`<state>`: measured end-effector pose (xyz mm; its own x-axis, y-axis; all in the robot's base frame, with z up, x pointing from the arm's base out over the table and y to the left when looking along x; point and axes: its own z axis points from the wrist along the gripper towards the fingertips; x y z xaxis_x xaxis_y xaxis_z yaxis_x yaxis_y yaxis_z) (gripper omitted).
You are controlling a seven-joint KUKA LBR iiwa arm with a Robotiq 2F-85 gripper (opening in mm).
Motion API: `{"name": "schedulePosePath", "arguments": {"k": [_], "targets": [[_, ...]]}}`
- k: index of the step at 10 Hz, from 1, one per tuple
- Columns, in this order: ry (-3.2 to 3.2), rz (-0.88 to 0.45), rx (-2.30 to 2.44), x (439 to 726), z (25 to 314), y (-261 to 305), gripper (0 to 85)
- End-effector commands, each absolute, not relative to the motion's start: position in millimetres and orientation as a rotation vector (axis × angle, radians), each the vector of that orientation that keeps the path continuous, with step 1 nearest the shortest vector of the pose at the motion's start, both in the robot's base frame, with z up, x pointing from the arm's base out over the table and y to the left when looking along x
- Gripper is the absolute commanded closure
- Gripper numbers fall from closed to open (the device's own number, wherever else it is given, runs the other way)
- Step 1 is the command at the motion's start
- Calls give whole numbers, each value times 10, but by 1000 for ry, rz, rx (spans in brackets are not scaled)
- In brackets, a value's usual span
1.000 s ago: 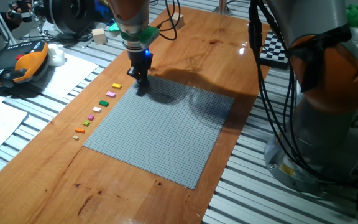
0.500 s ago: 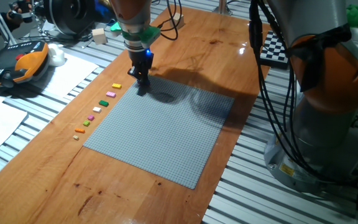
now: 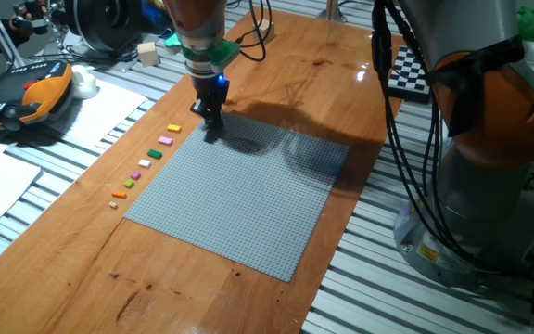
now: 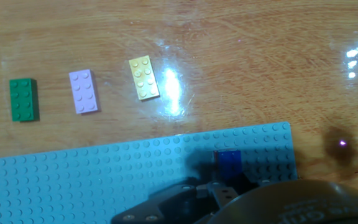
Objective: Stack small Lego blocks randomly, one at a time
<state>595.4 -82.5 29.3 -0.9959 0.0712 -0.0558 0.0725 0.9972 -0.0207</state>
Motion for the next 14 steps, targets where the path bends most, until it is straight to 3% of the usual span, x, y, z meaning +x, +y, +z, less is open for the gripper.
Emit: {"name": "schedulePosePath", "arguments": {"k": [1,9,10,14], "targets": [[3081,-34,109,5965,300,-810,850],[3091,-47,100,5979,328,-793,850],[3094,-47,98,5978,336,-793,680],[3095,-52,98,5977,362,-794,680]]}}
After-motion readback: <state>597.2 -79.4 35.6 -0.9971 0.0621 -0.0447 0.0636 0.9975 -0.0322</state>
